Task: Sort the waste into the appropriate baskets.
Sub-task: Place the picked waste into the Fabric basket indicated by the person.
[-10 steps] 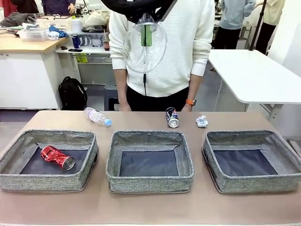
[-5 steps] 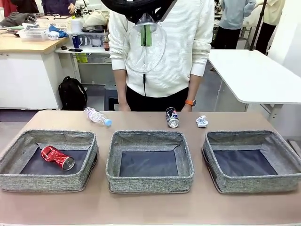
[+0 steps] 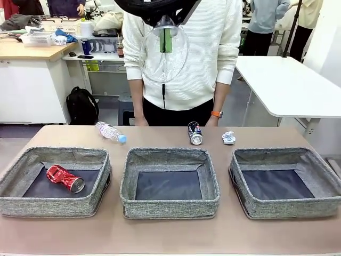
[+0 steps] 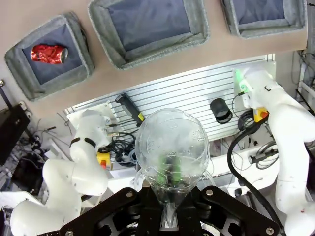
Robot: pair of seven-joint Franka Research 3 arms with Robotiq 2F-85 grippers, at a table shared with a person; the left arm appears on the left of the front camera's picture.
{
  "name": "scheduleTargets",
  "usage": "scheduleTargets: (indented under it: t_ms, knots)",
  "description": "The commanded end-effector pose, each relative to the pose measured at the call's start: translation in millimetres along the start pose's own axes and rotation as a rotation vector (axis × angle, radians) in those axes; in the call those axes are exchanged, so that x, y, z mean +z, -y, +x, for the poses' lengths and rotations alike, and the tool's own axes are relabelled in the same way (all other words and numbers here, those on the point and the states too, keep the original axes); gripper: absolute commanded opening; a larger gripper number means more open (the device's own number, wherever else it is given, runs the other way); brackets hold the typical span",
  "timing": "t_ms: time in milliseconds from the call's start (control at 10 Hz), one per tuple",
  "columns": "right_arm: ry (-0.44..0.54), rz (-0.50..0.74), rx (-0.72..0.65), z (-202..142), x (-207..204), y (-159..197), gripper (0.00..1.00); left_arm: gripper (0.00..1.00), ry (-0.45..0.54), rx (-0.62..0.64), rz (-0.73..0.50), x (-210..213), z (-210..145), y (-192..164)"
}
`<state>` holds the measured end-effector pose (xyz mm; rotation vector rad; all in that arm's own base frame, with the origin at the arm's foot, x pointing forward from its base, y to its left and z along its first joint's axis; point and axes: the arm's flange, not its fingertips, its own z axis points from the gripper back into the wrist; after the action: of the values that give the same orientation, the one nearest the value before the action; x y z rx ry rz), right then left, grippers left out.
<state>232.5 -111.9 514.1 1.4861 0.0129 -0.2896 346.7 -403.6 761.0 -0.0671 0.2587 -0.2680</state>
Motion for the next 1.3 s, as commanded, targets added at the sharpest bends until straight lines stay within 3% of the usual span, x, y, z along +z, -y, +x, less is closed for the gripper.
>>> scheduleTargets:
  t_ms: [0,1200]
  knots:
    - [-0.004,0.019,0.028,1.6,-0.2,-3.1,1.0,0.01,0.006,0.008,0.01,0.6,-3.1,-1.9]
    - [-0.004,0.019,0.028,1.6,-0.2,-3.1,1.0,0.01,0.006,0.008,0.01,0.6,-3.1,-1.9]
